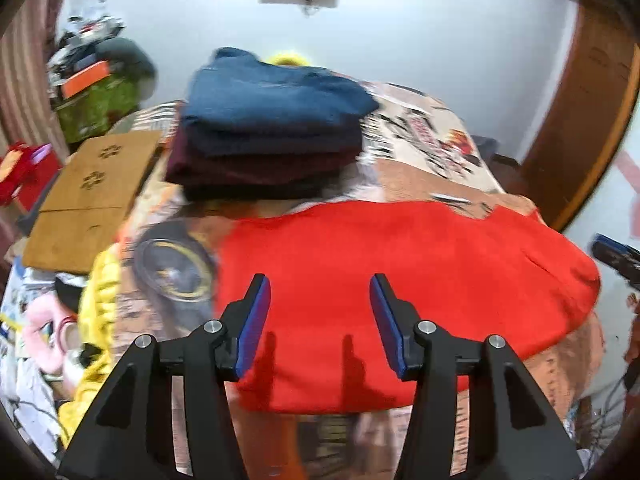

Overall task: Fold large clothes
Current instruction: 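Press the folded red jacket flat with both tools open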

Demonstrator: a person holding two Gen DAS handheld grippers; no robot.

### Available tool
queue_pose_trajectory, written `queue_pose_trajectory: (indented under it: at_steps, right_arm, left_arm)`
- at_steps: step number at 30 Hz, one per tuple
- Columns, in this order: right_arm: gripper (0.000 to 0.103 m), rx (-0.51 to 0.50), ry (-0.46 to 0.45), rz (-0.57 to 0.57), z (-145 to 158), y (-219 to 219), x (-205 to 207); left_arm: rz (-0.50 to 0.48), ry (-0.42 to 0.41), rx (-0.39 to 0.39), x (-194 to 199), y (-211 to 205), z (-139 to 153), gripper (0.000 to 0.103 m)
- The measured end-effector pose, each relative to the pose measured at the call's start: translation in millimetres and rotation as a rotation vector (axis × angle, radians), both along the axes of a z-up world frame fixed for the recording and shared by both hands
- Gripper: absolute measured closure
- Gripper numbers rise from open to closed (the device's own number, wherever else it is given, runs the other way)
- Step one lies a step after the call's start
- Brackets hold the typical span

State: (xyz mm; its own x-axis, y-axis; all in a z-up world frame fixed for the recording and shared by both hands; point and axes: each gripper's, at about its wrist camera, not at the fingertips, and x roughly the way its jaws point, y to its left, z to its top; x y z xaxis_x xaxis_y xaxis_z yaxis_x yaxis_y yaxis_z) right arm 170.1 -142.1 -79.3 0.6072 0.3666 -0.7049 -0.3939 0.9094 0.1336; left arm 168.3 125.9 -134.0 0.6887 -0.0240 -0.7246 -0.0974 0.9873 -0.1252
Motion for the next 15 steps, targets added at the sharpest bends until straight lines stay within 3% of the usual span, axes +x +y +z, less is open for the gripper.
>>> queue_pose_trajectory:
  at_steps: [7,15]
  right_arm:
    - [0.039,-0.073,0.061,0.153,-32,60,-4]
    - [0.039,-0.136,0.174,0.176,-75,72,-1]
  left_arm:
    - [-0.044,0.078,-0.055,13,-35,-27,0.052]
    - [0.034,0.166,-0.121,-4,-31,-66,0.051]
